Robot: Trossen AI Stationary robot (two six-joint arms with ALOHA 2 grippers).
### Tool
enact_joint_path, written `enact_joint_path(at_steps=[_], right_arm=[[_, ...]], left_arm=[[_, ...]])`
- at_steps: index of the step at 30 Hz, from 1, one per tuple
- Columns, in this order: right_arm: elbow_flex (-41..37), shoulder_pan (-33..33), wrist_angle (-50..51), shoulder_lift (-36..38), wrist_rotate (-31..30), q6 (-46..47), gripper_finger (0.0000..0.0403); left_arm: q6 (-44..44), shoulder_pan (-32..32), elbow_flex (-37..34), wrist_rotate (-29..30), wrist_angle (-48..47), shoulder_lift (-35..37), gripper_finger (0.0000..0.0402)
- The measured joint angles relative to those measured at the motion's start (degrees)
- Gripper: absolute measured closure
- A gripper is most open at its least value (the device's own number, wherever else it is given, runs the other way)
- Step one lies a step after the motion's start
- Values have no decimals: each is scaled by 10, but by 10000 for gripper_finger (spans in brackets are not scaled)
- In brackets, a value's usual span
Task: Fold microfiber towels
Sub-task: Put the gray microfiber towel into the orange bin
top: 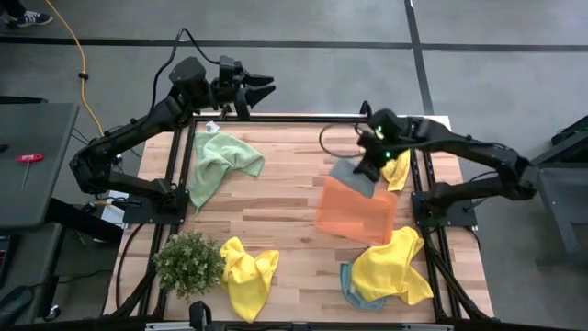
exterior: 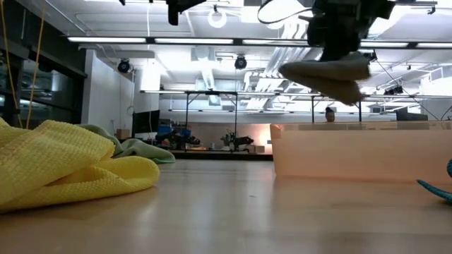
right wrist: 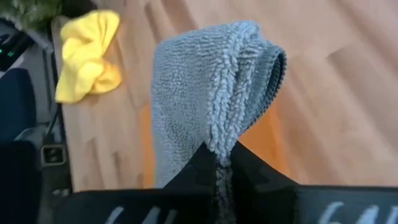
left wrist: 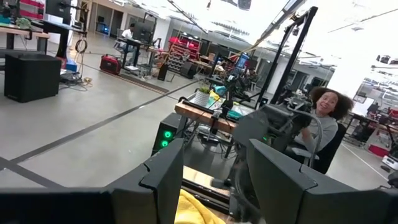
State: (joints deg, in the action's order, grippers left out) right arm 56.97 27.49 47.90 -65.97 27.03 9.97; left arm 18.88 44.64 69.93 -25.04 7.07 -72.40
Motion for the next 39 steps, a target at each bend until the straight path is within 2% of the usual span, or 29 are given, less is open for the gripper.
enact_joint_path(at_steps=[4,9,15,22,30,39], right_arm=[[-22,-67,-23,-5,-15,39,402],[-32,-112,-28,-72,-66,30,402],[-33,-127,-50,-163,-74,11,403],[-33,-131,-75,-228,-84,5,403],[-33,-130,-75,-242,-144,21,397],[-32,-129,-81,-242,-149,24,344]], left_arm=[[5,0,0,0,0,0,237],[7,0,0,0,0,0,237],[10,0,0,2,0,0,237],[10,0,0,2,1,0,237],[10,0,0,2,1,0,237],[15,0,0,2,1,0,237]])
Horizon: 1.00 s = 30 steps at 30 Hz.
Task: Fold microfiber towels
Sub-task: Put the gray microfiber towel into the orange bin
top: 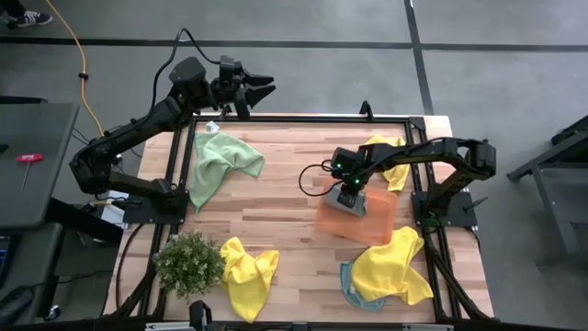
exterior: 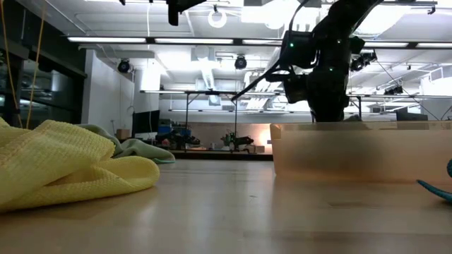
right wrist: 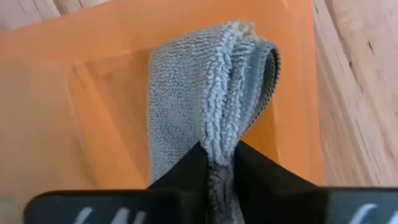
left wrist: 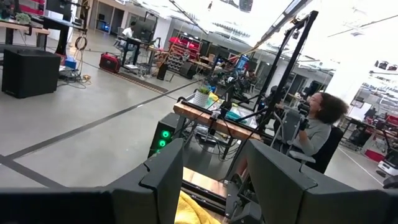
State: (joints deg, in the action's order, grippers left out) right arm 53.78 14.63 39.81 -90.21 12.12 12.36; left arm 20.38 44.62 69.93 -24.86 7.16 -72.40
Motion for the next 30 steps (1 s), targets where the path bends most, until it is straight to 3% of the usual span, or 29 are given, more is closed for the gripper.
enact_joint_path(at_steps=[13,30], right_arm=[[0,4,-71,-5,-32,-34,207],[36,8,-227,-83,-46,-254,196]], left_arm=[[7,0,0,0,0,0,237],[34,0,0,-2,-1,3,237]])
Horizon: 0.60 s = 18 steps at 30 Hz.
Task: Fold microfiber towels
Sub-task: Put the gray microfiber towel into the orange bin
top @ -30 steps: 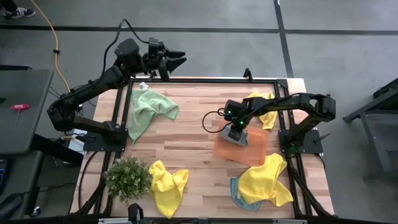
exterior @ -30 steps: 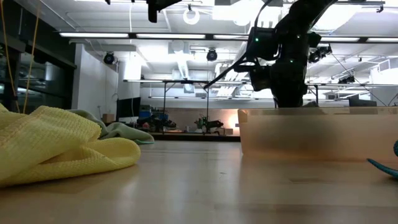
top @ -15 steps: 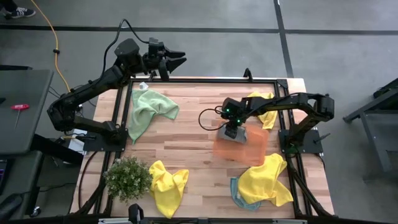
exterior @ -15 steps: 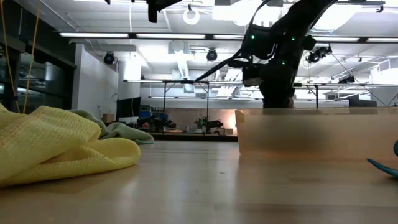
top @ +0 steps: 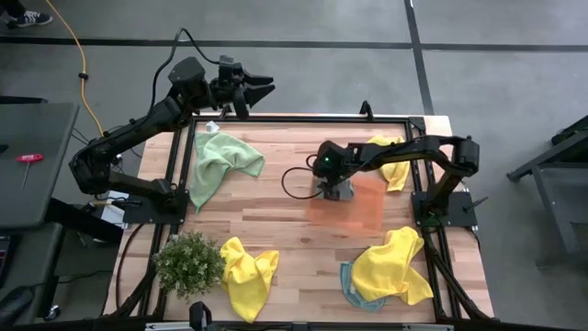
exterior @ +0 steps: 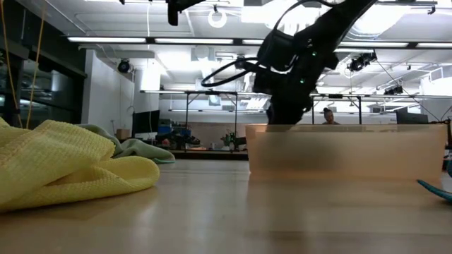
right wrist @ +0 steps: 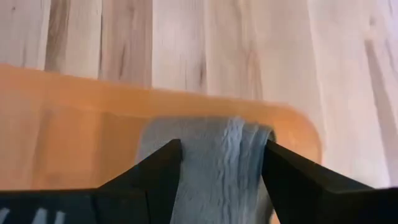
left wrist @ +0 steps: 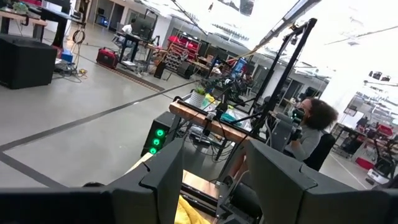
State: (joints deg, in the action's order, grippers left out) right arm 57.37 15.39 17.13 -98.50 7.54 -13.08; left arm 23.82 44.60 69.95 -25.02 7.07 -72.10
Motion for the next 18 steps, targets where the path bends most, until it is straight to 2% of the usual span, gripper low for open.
enact_joint_path(at_steps=[11,18], right_arm=[[88,0,-13,-53,-12,-85,197],[151,4,99,-50,-37,-90,197]], left_arm=[[0,0,0,0,0,0,237],[0,0,0,0,0,0,237]])
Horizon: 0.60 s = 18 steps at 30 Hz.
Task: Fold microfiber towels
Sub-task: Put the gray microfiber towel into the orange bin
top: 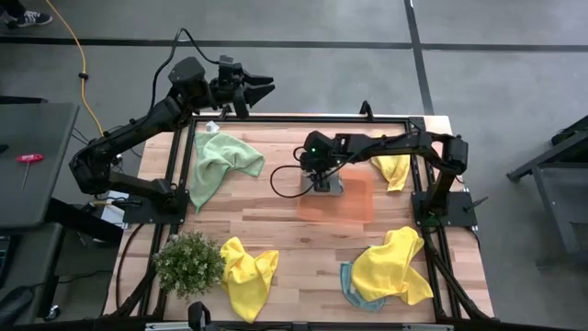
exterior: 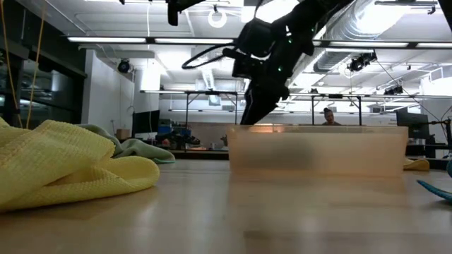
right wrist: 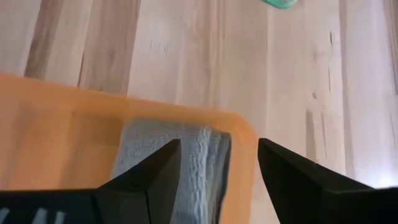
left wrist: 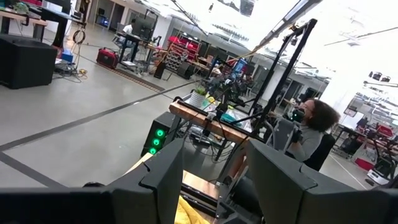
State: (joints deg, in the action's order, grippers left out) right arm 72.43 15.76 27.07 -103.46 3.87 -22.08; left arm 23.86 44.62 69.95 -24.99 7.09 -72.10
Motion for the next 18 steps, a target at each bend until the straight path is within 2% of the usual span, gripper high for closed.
enact_joint_path(at_steps=[7,14,18], right_arm=[[15,15,105,8,21,15,197],[-39,37,118,83,38,78,197],[-94,35,58,144,77,145,197]], left_arm=[[0,0,0,0,0,0,237],[0,0,0,-1,0,0,237],[0,0,0,-1,0,0,237]])
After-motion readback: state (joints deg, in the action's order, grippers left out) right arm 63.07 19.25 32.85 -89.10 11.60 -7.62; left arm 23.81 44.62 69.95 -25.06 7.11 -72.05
